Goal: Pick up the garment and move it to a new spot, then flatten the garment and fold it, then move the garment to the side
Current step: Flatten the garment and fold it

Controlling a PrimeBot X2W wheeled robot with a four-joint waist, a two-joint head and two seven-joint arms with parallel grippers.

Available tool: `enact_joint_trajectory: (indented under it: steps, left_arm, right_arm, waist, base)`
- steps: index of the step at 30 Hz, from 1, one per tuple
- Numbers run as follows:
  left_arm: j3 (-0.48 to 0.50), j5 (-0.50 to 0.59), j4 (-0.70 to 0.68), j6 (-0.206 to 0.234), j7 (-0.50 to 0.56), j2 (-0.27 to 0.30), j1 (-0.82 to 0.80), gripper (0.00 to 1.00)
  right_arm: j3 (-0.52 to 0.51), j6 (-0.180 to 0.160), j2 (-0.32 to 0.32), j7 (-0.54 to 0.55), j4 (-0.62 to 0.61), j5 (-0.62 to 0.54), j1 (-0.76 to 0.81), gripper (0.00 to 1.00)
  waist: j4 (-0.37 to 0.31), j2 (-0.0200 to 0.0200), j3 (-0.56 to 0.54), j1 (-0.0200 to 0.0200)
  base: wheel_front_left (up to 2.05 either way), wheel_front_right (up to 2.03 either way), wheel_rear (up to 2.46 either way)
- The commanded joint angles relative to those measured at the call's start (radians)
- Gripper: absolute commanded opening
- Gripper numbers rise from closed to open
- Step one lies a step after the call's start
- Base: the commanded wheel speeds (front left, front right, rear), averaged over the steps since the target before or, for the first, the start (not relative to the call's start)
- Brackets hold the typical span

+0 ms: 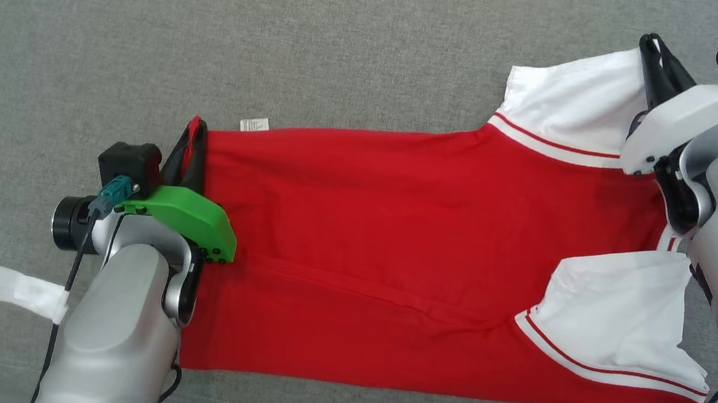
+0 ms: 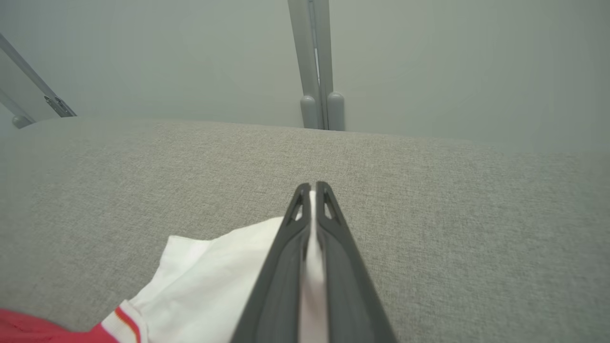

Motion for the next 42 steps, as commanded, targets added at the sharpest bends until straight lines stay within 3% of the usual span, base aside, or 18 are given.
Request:
enact_joint_trajectory:
  steps: [1,7,13,23,35,42]
  left_arm:
    - [0.019,0.016,0.004,-0.006,0.000,0.006,0.033,0.00]
    - [0.059,0.048,-0.005,-0.031,0.000,0.014,0.093,0.00]
    - [0.089,0.078,-0.019,-0.061,0.000,0.012,0.176,0.00]
    - [0.117,0.124,-0.038,-0.081,0.000,0.008,0.313,0.00]
    - [0.180,0.125,-0.069,-0.077,0.000,0.005,0.378,0.00]
    - [0.202,0.140,-0.103,-0.088,0.000,0.005,0.399,0.00]
  right_arm:
    - [-0.001,-0.002,-0.012,-0.014,-0.024,0.023,0.047,0.00]
    - [-0.019,-0.002,-0.035,-0.022,-0.123,0.069,0.156,0.00]
    - [-0.107,-0.002,-0.055,-0.023,-0.267,0.074,0.338,0.00]
    - [-0.199,-0.002,-0.003,-0.023,-0.392,0.058,0.615,0.00]
    - [-0.302,-0.002,0.070,-0.023,-0.478,0.003,0.720,0.00]
    - [-0.322,-0.002,0.076,-0.023,-0.518,-0.032,0.735,0.00]
  waist:
    - [-0.040,0.0000,-0.085,0.0000]
    - [-0.067,0.0000,-0.154,0.0000]
    - [-0.089,0.0000,-0.222,0.0000]
    - [-0.114,0.0000,-0.279,0.0000]
    - [-0.138,0.0000,-0.298,0.0000]
    - [-0.144,0.0000,-0.302,0.0000]
  base:
    - [0.00,0.00,0.00]
    - [0.00,0.00,0.00]
    - [0.00,0.00,0.00]
    - [0.00,0.00,0.00]
    - [0.00,0.00,0.00]
    - [0.00,0.00,0.00]
